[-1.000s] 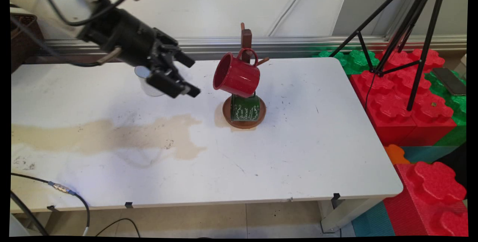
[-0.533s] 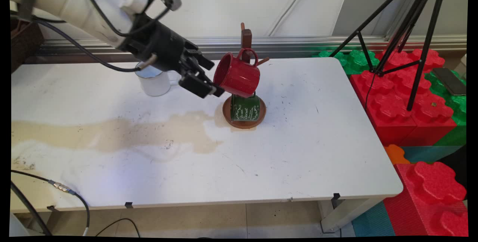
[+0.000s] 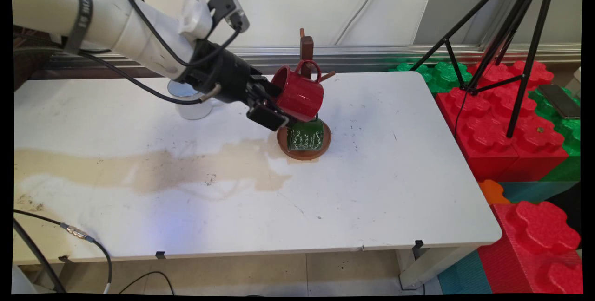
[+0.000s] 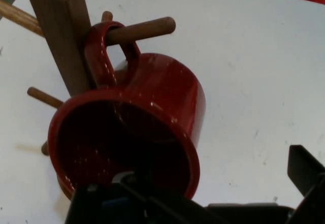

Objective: Pick up the red mug from the rack

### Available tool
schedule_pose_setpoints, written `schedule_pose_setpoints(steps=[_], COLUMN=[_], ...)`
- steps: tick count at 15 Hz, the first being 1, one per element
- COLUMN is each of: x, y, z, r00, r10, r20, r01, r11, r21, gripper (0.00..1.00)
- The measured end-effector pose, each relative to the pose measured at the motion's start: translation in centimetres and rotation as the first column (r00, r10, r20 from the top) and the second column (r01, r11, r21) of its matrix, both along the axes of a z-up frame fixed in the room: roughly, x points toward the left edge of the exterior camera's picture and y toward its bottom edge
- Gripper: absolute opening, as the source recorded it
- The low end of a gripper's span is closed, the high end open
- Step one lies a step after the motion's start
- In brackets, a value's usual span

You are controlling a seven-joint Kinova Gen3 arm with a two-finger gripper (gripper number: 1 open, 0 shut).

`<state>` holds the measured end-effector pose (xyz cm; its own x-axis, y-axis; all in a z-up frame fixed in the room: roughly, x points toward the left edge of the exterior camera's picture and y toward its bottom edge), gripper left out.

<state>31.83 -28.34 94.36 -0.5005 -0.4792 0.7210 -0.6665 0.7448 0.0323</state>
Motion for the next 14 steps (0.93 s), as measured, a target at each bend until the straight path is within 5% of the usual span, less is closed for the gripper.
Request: schedule_pose_setpoints(steps=[11,12,14], x=[-2.1,-2.1,-2.2], y=[-1.2,-1.2,-1.2], z=[-2.8,-2.9,-3.1], r00=[0.998,0.997,0.997], r10=[0.027,0.029,0.031], r20=[-0.065,-0.067,-0.069], r01=[-0.030,-0.031,-0.034], r11=[0.999,0.999,0.999], r21=[-0.032,-0.034,-0.040], gripper=[1.00,0.00,0.00])
